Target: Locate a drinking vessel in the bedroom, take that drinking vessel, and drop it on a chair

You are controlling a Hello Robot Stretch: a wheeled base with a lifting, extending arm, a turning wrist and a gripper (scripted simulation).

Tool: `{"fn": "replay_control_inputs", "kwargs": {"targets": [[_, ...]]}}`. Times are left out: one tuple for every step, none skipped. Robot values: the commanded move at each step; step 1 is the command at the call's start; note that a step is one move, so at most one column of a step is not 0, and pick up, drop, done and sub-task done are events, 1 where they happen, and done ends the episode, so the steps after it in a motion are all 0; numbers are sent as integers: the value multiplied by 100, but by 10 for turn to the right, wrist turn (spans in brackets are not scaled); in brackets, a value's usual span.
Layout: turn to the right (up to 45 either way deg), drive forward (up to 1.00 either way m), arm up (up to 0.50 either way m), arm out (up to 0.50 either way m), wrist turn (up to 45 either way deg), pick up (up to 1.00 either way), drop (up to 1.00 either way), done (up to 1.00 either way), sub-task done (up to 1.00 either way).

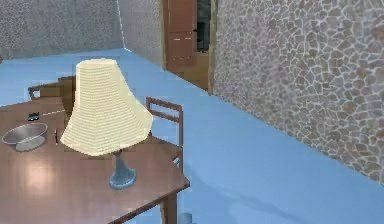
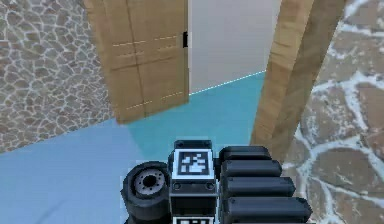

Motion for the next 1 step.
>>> {"fn": "replay_control_inputs", "kwargs": {"targets": [[450,0,0,0,0,0,0,0,0]]}}
